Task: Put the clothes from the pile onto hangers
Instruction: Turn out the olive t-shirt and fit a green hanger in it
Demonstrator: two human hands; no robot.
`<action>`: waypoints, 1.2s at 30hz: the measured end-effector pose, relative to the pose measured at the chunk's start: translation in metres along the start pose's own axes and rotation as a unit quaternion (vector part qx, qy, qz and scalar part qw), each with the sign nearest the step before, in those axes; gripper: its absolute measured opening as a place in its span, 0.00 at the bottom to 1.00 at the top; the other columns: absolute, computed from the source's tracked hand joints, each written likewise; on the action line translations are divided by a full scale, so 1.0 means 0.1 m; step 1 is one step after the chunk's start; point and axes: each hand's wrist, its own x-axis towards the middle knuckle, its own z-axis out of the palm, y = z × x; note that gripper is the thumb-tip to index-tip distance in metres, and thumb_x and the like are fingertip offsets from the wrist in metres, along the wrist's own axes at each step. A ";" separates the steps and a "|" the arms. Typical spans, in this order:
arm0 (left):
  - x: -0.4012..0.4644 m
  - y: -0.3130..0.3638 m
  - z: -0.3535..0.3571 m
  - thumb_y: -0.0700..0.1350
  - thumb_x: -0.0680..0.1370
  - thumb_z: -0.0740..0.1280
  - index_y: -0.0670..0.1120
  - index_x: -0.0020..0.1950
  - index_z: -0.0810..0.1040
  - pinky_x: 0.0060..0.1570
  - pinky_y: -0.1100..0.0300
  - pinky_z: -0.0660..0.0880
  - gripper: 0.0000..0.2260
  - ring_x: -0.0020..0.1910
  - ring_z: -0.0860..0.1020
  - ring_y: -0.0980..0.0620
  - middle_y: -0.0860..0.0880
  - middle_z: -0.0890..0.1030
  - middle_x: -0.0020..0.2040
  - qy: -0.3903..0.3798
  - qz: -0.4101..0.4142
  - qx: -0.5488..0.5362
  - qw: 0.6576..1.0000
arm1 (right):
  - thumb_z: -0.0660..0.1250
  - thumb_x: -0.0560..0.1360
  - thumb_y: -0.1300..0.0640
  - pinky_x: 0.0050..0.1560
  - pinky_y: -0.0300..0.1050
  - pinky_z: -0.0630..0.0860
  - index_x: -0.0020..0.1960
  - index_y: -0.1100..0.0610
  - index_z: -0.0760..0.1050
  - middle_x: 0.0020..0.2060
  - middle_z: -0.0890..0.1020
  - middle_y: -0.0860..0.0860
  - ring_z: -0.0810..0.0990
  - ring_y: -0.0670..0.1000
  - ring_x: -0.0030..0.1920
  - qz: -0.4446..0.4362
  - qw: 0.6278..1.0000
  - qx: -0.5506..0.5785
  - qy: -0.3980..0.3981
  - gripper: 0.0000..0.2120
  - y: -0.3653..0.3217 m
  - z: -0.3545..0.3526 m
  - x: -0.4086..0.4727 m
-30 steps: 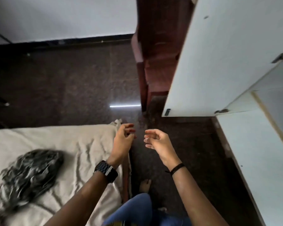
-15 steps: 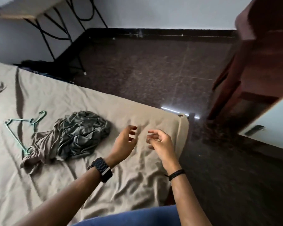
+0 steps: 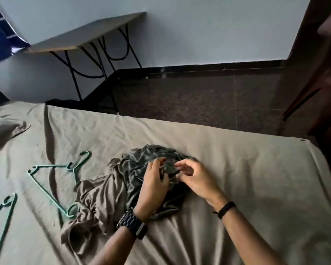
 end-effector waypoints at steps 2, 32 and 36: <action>0.08 -0.28 -0.19 0.36 0.74 0.66 0.46 0.67 0.71 0.63 0.55 0.66 0.22 0.59 0.71 0.47 0.47 0.72 0.60 0.044 0.014 0.053 0.997 | 0.71 0.70 0.65 0.52 0.20 0.63 0.57 0.54 0.79 0.52 0.74 0.47 0.72 0.42 0.53 -0.048 0.993 -0.108 0.000 0.17 -0.11 0.27 0.13; 0.11 0.10 0.07 0.48 0.74 0.63 0.47 0.62 0.72 0.55 0.51 0.73 0.17 0.60 0.75 0.43 0.45 0.76 0.60 -0.161 0.064 0.302 0.937 | 0.58 0.81 0.60 0.30 0.40 0.75 0.43 0.56 0.74 0.31 0.81 0.49 0.78 0.50 0.34 0.047 0.877 0.391 0.274 0.09 -0.33 -1.18 -0.25; 0.18 0.39 0.10 0.47 0.71 0.67 0.44 0.58 0.75 0.54 0.56 0.72 0.18 0.57 0.77 0.44 0.44 0.80 0.56 -0.276 0.072 0.164 0.944 | 0.58 0.81 0.63 0.61 0.53 0.73 0.71 0.55 0.63 0.61 0.73 0.55 0.75 0.56 0.60 0.047 0.919 0.310 0.241 0.19 -0.15 -1.50 -0.41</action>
